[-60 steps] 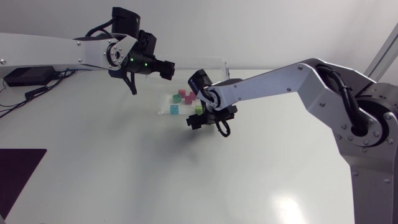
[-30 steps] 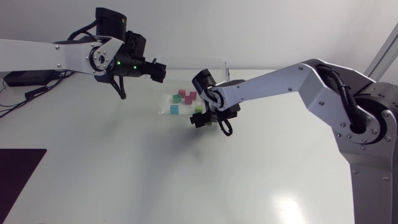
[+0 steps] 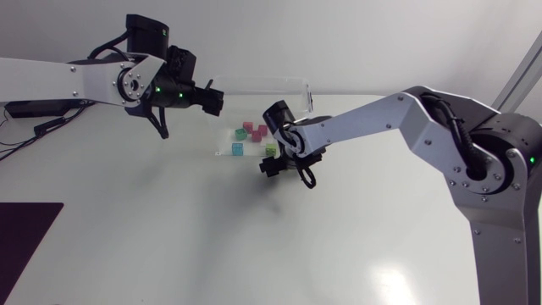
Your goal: Place the duplo bricks in the container
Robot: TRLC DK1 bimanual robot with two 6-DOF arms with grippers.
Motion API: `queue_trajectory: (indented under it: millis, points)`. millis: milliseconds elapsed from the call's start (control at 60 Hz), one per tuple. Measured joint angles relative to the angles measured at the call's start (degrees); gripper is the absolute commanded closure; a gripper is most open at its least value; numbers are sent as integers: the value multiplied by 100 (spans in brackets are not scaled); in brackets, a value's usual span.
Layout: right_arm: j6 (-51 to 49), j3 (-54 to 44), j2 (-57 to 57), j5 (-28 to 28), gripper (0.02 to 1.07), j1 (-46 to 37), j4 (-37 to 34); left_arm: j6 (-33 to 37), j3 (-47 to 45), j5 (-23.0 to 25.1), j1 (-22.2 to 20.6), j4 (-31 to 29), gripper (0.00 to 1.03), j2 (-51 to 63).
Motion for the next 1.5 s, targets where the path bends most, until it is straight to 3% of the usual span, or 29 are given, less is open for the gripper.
queue_trajectory:
  millis: [650, 867, 1150, 1500]
  points:
    - [-39, 20, 103, 7, 10, -133, 262, 15, -103, 22, -2, 166, 5, -151]
    - [-39, 28, 151, 28, 25, -120, 437, 17, -107, 22, 0, 166, 5, -164]
    - [-39, 26, 221, 52, 61, -116, 647, 103, -138, 42, 0, 170, 5, -203]
    - [-39, -39, 223, -20, 65, -127, 702, 103, -212, 42, -2, 190, 5, -267]
